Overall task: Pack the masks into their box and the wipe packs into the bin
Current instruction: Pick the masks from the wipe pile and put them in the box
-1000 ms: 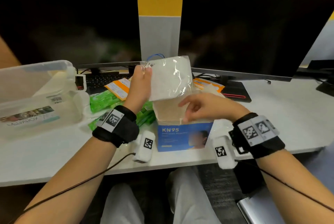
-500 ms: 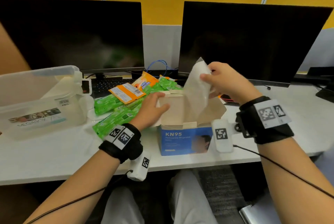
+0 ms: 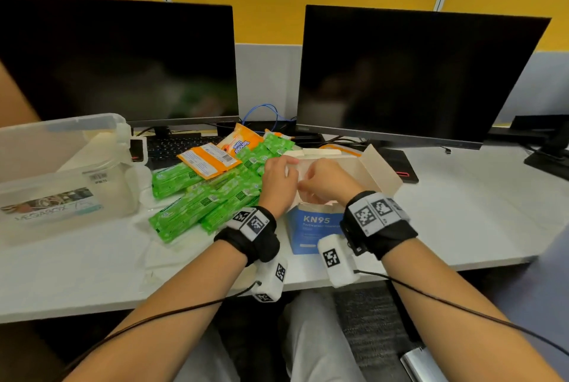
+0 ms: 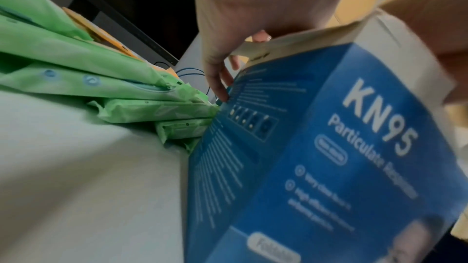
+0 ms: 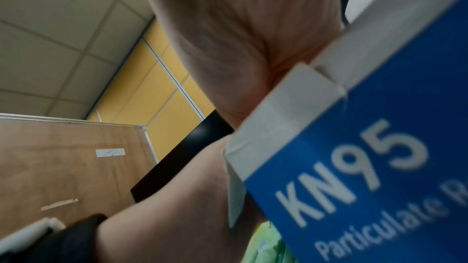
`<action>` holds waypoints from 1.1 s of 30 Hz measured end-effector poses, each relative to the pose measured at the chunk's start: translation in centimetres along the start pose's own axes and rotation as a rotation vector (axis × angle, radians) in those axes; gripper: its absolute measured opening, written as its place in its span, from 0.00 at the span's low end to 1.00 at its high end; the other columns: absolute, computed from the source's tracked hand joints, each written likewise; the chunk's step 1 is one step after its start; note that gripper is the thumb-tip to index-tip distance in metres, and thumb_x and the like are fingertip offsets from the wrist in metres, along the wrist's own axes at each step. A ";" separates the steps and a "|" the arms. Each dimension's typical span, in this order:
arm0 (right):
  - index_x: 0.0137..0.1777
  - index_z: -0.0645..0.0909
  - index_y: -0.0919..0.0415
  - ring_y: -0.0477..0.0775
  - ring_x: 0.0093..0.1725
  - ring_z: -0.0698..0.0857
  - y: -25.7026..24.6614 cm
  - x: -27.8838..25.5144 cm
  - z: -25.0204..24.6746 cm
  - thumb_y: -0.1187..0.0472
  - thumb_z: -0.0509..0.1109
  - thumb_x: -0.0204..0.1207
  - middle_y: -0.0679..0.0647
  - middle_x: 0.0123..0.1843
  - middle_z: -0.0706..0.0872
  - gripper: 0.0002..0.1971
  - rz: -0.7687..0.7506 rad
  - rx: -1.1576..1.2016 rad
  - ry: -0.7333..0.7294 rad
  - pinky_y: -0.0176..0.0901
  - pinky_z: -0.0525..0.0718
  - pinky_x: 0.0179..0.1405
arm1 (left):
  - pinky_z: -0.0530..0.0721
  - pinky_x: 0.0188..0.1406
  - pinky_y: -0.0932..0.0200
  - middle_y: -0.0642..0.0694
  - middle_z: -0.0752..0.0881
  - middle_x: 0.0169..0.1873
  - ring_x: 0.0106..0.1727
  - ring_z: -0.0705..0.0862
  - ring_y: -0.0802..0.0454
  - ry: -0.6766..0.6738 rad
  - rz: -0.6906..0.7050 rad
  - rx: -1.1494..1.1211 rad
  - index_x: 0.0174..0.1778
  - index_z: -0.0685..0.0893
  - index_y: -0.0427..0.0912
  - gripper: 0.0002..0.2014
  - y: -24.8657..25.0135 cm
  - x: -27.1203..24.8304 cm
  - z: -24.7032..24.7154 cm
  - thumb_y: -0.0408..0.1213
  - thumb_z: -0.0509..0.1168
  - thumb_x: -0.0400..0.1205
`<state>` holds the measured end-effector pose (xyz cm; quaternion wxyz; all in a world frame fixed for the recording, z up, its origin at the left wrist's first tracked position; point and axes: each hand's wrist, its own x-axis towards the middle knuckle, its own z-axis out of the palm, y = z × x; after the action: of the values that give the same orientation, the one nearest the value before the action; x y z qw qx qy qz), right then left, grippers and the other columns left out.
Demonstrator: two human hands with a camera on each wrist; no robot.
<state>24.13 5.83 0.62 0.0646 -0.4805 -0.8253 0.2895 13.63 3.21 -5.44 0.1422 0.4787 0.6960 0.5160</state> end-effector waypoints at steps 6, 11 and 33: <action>0.57 0.77 0.65 0.54 0.39 0.82 -0.2 0.3 0.7 0.54 0.57 0.86 0.61 0.47 0.83 0.15 0.100 0.495 -0.177 0.43 0.81 0.38 | 0.67 0.70 0.57 0.41 0.72 0.71 0.73 0.70 0.47 -0.053 0.029 -0.022 0.72 0.72 0.45 0.18 -1.3 0.1 -1.6 0.43 0.58 0.86; 0.67 0.75 0.69 0.58 0.41 0.84 -0.9 0.3 -0.7 0.59 0.60 0.85 0.66 0.59 0.79 0.16 0.087 0.504 -0.125 0.51 0.89 0.39 | 0.69 0.65 0.58 0.43 0.74 0.70 0.70 0.72 0.50 -0.033 0.023 -0.008 0.76 0.68 0.40 0.21 -0.9 -0.3 -3.1 0.46 0.49 0.89; 0.62 0.81 0.66 0.61 0.54 0.83 -9.8 0.2 11.8 0.63 0.66 0.79 0.62 0.61 0.84 0.14 -0.373 -0.446 -0.471 0.44 0.79 0.43 | 0.79 0.55 0.45 0.36 0.59 0.75 0.64 0.79 0.35 -0.509 -0.526 0.932 0.74 0.59 0.45 0.47 -9.3 -6.2 -17.7 0.56 0.78 0.67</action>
<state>12.13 -2.54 -3.83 -0.1819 -0.2443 -0.9337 0.1884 -0.40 -12.24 -7.68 0.2028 0.4107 0.8885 -0.0276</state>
